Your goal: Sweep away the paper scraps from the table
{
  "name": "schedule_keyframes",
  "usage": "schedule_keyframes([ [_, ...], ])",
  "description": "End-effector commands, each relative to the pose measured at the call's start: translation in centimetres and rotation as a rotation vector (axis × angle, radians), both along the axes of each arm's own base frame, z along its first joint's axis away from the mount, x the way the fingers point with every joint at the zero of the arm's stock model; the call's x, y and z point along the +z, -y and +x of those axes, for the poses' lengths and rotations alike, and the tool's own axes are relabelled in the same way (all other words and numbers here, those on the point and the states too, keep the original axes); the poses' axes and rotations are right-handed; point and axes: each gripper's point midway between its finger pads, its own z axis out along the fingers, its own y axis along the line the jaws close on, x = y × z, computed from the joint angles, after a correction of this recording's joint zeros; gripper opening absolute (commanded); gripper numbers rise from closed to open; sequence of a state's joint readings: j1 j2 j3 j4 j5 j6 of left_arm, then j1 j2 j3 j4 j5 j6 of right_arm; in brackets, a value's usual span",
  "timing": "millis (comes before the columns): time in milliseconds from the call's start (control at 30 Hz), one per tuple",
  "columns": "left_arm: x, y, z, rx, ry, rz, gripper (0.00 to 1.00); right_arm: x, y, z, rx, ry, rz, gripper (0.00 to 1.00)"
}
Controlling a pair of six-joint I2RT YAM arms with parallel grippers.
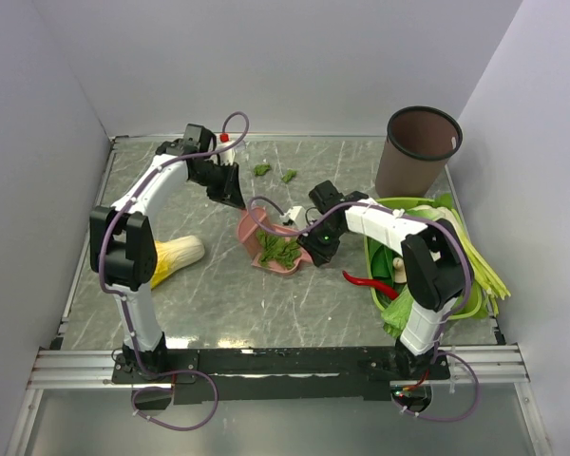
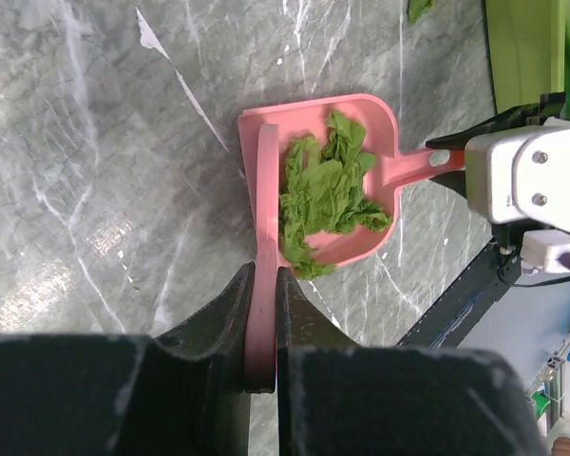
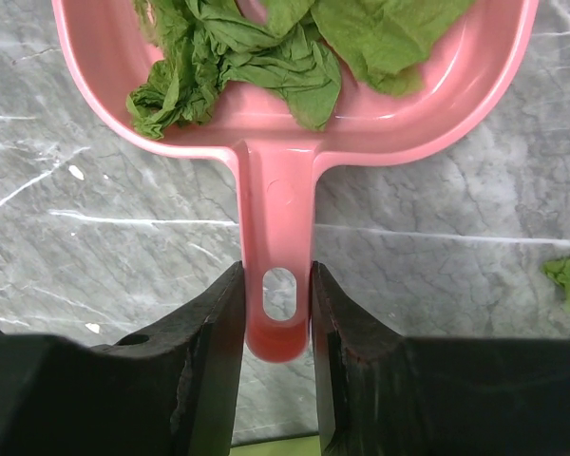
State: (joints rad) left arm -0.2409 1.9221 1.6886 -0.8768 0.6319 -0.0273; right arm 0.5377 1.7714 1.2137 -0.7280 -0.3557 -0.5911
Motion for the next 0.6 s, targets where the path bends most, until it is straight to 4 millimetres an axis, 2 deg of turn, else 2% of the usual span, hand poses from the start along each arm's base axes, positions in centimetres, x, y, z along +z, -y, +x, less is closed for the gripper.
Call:
schedule_keyframes([
  [0,1.9,0.6,0.7,0.006,0.054,-0.025,0.01,1.1,-0.9,0.5,-0.001,0.015,0.02,0.04],
  [67,2.9,0.3,1.0,0.006,0.086,-0.015,0.01,1.2,-0.8,0.5,-0.005,0.021,0.023,0.01],
  [167,6.4,0.8,1.6,-0.024,0.171,-0.05,0.01,1.0,-0.7,0.2,-0.015,0.024,0.038,0.0],
  [300,9.0,2.2,0.0,-0.118,0.193,-0.145,0.01,1.1,-1.3,0.0,-0.018,0.02,0.096,0.0],
  [467,9.1,3.3,-2.2,-0.175,0.17,-0.169,0.01,2.2,-2.4,1.0,-0.022,0.073,0.162,0.0],
  [567,9.5,3.3,-2.7,-0.186,0.177,-0.167,0.01,2.8,-2.6,1.5,-0.03,0.096,0.188,0.0],
])
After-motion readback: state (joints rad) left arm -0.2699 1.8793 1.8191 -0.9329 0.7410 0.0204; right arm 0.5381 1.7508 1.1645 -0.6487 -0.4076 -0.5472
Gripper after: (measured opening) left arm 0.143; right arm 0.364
